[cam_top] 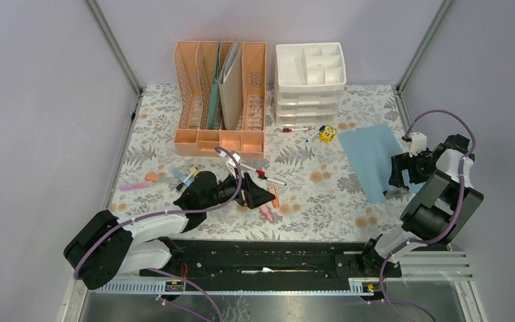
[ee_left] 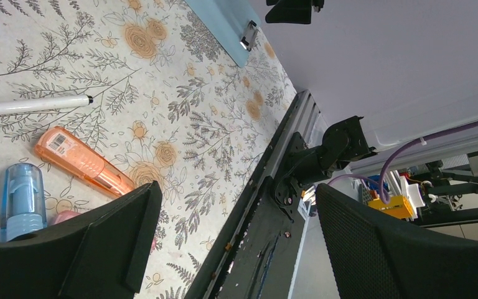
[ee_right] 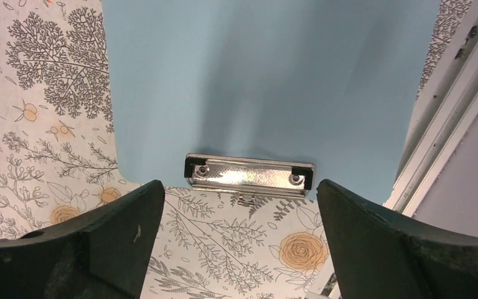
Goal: Organize the desk
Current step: Pick up the folder from the corner of the board.
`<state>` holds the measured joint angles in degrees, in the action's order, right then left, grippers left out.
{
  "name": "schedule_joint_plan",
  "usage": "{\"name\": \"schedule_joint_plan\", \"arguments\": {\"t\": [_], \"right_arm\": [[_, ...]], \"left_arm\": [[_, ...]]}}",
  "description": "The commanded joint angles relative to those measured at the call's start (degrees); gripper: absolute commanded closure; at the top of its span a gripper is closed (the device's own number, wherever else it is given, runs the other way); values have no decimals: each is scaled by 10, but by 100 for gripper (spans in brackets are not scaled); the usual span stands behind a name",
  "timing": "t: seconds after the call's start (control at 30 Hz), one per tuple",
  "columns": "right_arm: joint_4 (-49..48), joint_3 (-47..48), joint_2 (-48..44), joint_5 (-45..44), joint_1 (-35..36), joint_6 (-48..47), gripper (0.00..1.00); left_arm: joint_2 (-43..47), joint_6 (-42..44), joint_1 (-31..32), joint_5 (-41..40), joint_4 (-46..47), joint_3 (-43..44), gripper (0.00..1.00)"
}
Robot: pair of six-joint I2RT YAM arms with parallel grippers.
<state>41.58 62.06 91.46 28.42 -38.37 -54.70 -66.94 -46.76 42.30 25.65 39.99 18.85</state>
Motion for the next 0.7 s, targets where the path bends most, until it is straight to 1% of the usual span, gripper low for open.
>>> {"name": "schedule_joint_plan", "arguments": {"t": [0.0,0.03,0.07,0.13,0.2,0.33,0.4,0.43,0.47,0.53,0.57,0.6,0.67], "right_arm": [[12,17,-9,8,9,-15,0],[144,37,0,-58,18,-392,0],[186,68,13,-72,28,-459,0],[200,103,34,-73,37,-366,0],[201,114,47,-70,37,-304,0],[192,73,33,-39,37,-237,0],[162,34,-1,-37,37,-237,0],[140,13,-21,-47,37,-260,0],[122,-19,-37,-58,37,-307,0],[97,-60,-63,-87,35,-434,0],[79,-71,-67,-101,34,-483,0],[64,-73,-65,-111,35,-529,0],[68,-52,-46,-116,36,-563,0]], "left_arm": [[-10,12,3,4,29,19,1],[-11,11,3,4,29,19,1],[-11,9,3,3,31,18,1],[-11,7,3,1,35,16,1],[-12,5,4,0,38,15,1],[-18,6,5,5,34,22,1],[-21,8,4,7,33,28,1],[-23,8,4,7,33,30,1],[-28,8,4,9,33,33,1],[-35,7,5,14,34,39,1],[-39,6,5,16,34,42,1],[-41,6,6,18,35,45,1],[-44,5,7,17,37,47,1]]}}
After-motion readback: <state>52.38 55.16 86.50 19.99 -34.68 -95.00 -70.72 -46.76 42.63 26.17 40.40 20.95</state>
